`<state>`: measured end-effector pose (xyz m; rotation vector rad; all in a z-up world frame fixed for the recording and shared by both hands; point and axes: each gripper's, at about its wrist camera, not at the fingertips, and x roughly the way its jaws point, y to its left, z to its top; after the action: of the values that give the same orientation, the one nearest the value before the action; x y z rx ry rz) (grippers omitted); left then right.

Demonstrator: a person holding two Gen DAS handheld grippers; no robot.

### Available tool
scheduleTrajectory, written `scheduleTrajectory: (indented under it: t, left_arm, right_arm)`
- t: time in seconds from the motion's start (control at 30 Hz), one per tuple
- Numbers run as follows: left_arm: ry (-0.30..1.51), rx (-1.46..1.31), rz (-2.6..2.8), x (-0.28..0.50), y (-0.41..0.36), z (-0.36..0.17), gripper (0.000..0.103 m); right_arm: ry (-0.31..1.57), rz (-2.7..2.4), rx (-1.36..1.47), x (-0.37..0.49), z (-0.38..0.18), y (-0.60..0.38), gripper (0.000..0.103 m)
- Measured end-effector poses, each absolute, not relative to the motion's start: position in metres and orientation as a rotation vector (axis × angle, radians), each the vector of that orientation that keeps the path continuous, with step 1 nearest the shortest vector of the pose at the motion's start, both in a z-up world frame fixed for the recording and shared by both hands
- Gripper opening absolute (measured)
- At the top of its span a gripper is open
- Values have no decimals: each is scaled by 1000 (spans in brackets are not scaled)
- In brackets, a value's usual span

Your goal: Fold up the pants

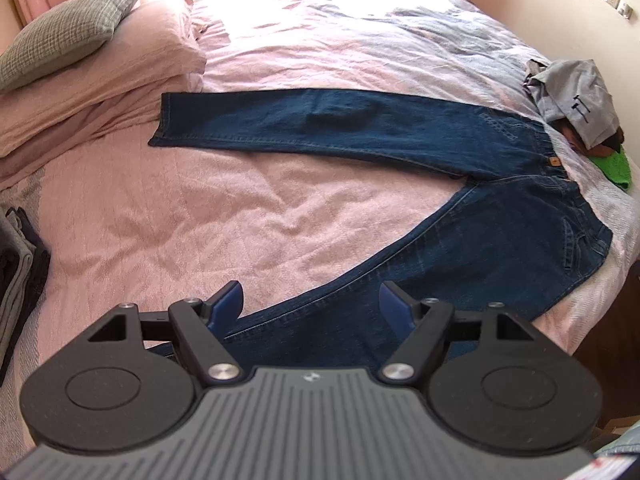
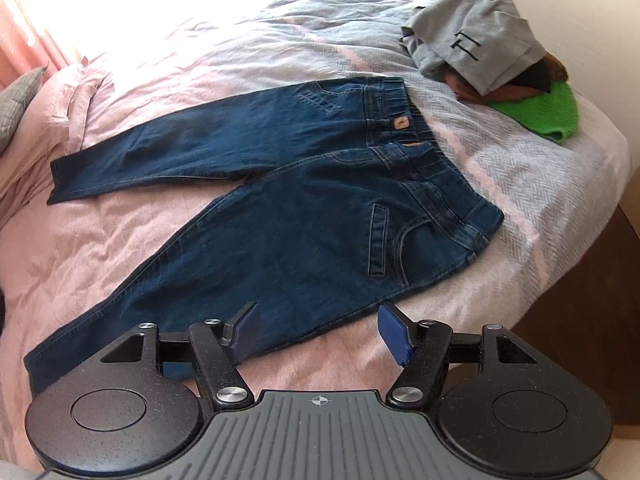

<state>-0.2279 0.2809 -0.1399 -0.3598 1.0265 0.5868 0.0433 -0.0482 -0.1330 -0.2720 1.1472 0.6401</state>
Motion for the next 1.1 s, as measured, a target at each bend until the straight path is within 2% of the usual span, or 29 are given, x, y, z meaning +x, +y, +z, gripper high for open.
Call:
scheduleTrajectory:
  t: [0.3,0.47,0.73,0.83,0.93,0.97,1.1]
  left_arm:
    - [1048,-266,514,-156,305,-202,68]
    - [983,-140,403,-70,338,-244,61]
    - [929,104,221,90,418,-300,60]
    - [969,184,171,135,447,-318,52]
    - [1028,231,136,161,476,-332,49]
    - [1045,241,120,166,483,-336,43]
    - [1134,255,12,173,502,-351,44]
  right_arm:
    - [1146,752,-373,133,-189,-25,62]
    - [1070,877,-457,214,-223,12,62]
    - [898,1125,-561,343,-265,116,62]
    - [870,1193,-590,376,-285,157,62]
    - [882,1242,-580,400,-302,190,62]
    - [893,1253,-567,407,-307,198,62]
    - [988,1336,-527,424,-324,222,62]
